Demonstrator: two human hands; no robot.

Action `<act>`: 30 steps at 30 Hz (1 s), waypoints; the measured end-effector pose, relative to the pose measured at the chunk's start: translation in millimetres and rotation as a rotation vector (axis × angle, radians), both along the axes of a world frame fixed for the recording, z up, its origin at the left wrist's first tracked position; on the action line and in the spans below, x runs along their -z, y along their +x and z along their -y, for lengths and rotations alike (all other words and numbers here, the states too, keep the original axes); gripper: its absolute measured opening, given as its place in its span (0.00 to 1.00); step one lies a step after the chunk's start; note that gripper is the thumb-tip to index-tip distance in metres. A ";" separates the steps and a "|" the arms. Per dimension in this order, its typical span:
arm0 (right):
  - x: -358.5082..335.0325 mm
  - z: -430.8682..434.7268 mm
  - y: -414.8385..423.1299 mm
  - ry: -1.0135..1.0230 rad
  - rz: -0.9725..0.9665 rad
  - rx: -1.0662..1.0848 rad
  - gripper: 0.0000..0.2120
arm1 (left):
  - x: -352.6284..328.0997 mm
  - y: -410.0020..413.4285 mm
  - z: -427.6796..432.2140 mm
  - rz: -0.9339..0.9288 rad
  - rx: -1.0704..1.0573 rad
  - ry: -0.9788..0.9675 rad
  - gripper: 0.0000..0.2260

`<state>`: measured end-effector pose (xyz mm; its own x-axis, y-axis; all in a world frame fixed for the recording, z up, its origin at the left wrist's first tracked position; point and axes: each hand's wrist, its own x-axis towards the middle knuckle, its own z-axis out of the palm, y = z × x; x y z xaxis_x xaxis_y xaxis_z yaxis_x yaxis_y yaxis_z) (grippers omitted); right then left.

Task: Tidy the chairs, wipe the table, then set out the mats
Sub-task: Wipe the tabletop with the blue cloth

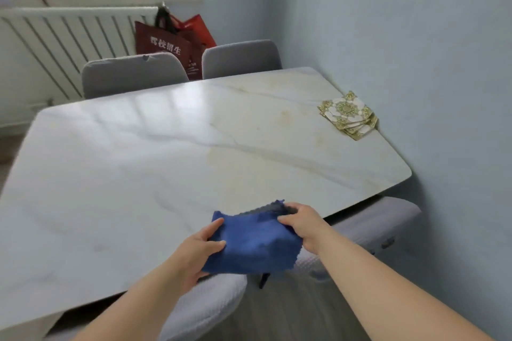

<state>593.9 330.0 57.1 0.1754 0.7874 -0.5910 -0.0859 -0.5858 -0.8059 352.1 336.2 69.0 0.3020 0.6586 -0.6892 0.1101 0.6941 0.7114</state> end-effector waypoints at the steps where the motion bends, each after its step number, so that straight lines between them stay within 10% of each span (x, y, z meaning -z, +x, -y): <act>1: 5.3 -10.1 0.9 -0.017 0.075 -0.069 0.17 | 5.9 1.8 0.6 -0.038 0.003 -0.003 0.27; 6: 13.4 -55.6 4.2 0.056 0.244 -0.178 0.15 | 26.4 5.1 -16.4 -0.146 0.090 0.061 0.33; 13: 54.6 -94.3 1.8 -0.062 1.080 -0.740 0.26 | 66.9 -25.0 -68.5 -0.570 0.201 0.225 0.27; 21: 122.6 -97.9 -40.0 0.437 1.123 -1.446 0.30 | 105.8 -34.0 -108.7 -0.766 0.253 0.468 0.22; 30: 160.3 -171.1 -32.9 0.666 1.262 -1.406 0.27 | 161.9 -22.5 -172.9 -1.087 0.393 0.576 0.22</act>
